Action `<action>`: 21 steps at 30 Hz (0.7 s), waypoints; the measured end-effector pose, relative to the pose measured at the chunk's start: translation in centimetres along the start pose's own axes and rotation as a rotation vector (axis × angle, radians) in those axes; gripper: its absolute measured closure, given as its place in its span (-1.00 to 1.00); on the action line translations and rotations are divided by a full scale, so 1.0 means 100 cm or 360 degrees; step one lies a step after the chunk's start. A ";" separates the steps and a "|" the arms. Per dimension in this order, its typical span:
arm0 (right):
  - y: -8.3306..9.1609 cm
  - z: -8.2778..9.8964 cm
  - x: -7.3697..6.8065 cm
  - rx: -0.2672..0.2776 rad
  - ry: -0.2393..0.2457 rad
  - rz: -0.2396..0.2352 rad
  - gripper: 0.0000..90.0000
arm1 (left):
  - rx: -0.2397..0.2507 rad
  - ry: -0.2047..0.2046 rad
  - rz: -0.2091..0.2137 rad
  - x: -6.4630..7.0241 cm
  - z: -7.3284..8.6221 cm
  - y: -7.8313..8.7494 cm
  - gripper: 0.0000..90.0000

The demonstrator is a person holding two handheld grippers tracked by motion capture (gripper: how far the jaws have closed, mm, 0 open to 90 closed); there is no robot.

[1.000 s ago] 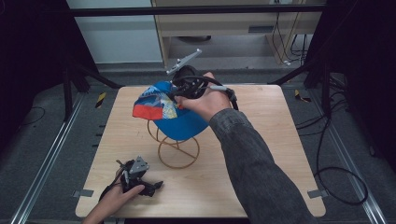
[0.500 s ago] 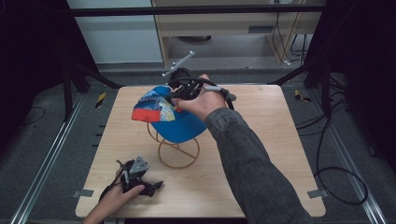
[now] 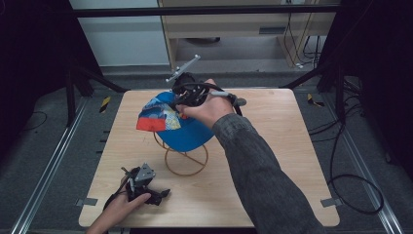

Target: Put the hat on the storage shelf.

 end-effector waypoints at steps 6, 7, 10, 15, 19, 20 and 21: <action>0.001 -0.001 -0.006 0.0014 0.0019 -0.0029 0.98 | 0.0000 0.0004 -0.0003 0.000 0.000 0.000 -1.00; 0.001 -0.001 -0.007 0.0010 0.0022 -0.0029 0.97 | 0.0000 0.0004 -0.0003 0.000 0.000 0.000 -1.00; 0.001 -0.001 -0.006 0.0002 0.0021 -0.0023 0.97 | 0.0000 0.0004 -0.0003 0.000 0.000 0.000 -1.00; 0.000 -0.001 -0.003 0.0001 0.0006 -0.0007 0.97 | 0.0001 0.0004 -0.0002 0.000 0.000 0.000 -1.00; -0.001 -0.001 -0.003 0.0000 0.0006 0.0004 0.96 | 0.0001 0.0004 -0.0003 0.000 0.000 0.000 -1.00; -0.001 -0.002 -0.003 0.0000 0.0007 0.0007 0.95 | 0.0000 0.0004 -0.0003 0.000 0.000 0.000 -1.00; -0.001 -0.001 -0.003 0.0001 0.0009 0.0007 0.95 | 0.0001 0.0004 -0.0003 0.000 0.000 0.000 -1.00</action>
Point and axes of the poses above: each handheld gripper's, and its own axes: y roughly backward along the jaws, z roughly out of its underside, x roughly to its right, the point moved 3 cm from there along -y, roughly forward along the jaws, and after that the axes turned 3 degrees about y, right-handed, at the moved point
